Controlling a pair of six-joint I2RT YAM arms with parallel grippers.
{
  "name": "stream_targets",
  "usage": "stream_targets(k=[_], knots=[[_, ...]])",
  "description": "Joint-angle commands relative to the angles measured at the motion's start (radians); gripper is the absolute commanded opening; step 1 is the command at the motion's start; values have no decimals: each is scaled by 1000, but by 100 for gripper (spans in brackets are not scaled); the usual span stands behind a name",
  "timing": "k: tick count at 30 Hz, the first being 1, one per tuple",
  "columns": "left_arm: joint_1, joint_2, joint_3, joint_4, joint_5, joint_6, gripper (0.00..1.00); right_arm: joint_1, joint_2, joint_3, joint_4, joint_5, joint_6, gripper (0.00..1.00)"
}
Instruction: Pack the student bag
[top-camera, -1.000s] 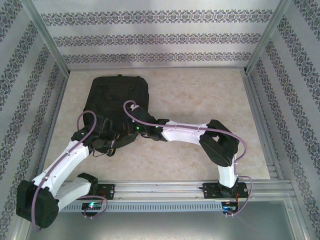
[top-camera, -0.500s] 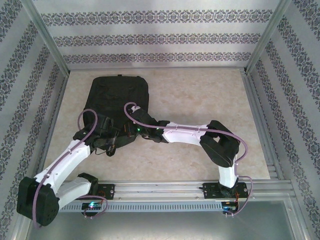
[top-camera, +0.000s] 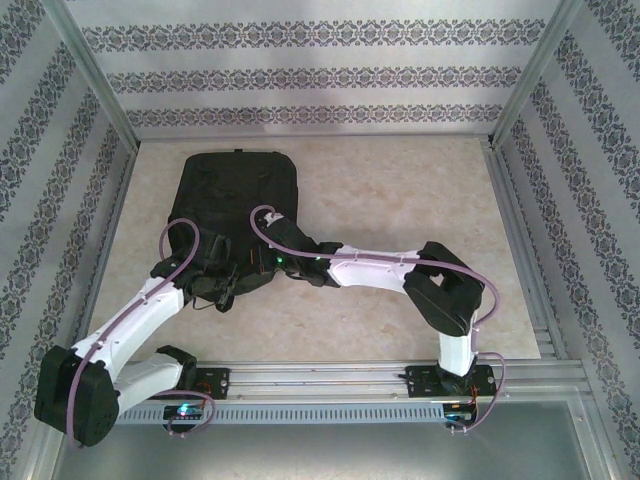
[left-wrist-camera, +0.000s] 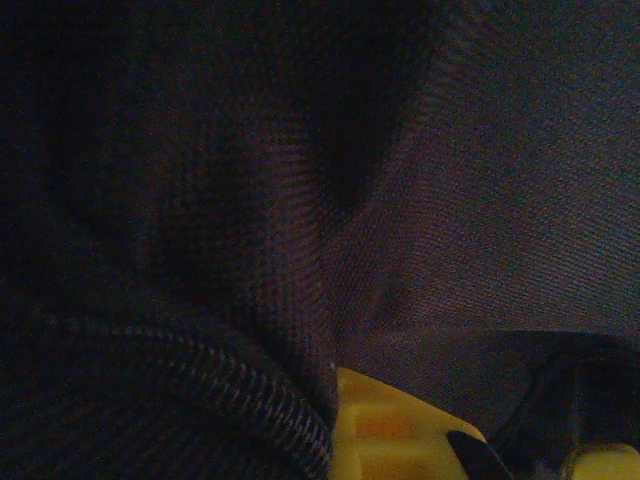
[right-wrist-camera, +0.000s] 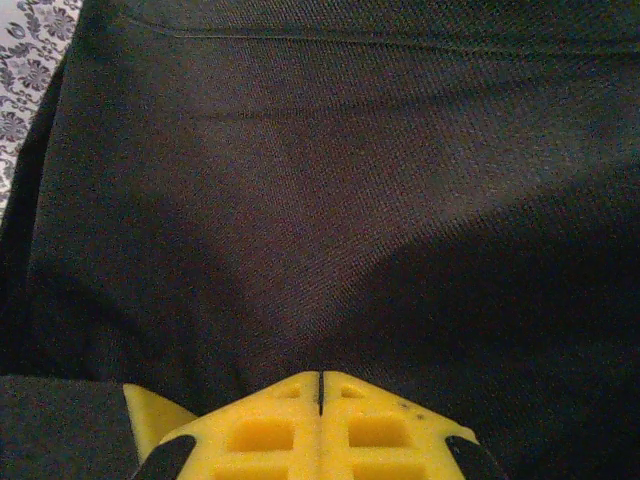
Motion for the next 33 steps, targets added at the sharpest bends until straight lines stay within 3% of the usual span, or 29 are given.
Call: stream_targets(k=[1,23,33], knots=[[-11,-53,-15,13,-30,54,0,-3,-85,-35,-3,15,-51,0],[32,-294,-74,-248,-19,201,0,-143,-137,-60,-40,6,-128,0],[33,-300,-71,-270,-5,239,0,-256,-74,14,-59,18,-121,0]])
